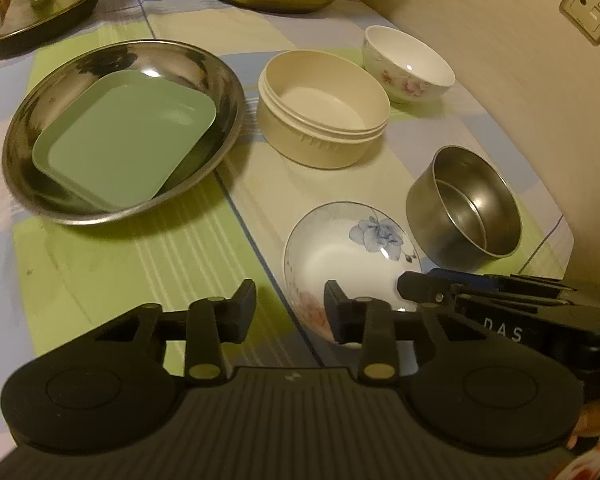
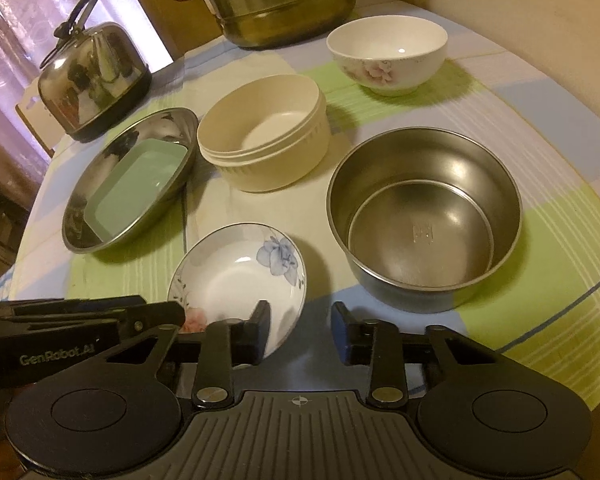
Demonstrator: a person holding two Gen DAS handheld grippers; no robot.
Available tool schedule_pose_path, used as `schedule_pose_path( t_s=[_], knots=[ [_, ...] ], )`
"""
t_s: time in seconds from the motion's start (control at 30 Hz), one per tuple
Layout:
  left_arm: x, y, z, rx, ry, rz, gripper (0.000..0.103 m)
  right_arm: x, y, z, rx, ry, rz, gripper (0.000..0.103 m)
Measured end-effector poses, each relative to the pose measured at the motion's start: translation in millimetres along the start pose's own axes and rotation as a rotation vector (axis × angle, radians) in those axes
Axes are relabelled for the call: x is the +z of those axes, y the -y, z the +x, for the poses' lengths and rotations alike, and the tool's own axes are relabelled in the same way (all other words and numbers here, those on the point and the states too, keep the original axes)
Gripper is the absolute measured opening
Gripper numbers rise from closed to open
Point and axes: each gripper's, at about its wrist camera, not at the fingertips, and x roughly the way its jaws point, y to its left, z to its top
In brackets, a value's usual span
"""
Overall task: Organize plates and bowls
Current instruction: 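Move the left tool to the white floral saucer and grip its rim, then carry the saucer with the left tool onto the green plate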
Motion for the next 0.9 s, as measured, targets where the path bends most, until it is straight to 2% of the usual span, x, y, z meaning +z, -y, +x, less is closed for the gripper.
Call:
schedule_pose_path(
  t_s=[0.13, 0.3, 0.57, 0.9],
  knots=[
    [4, -1, 7, -0.001, -0.007, 0.002, 0.024, 1, 0, 2, -0.007, 0.008, 0.006, 0.022],
    [6, -3, 13, 0.003, -0.016, -0.002, 0.023, 5, 2, 5, -0.012, 0.012, 0.017, 0.019],
    [9, -3, 22, -0.013, -0.032, -0.013, 0.010, 8, 2, 9, -0.006, 0.010, 0.009, 0.006],
    [8, -6, 20, -0.015, -0.041, -0.031, 0.010, 15, -5, 11, -0.015, 0.010, -0.021, 0.004]
  ],
)
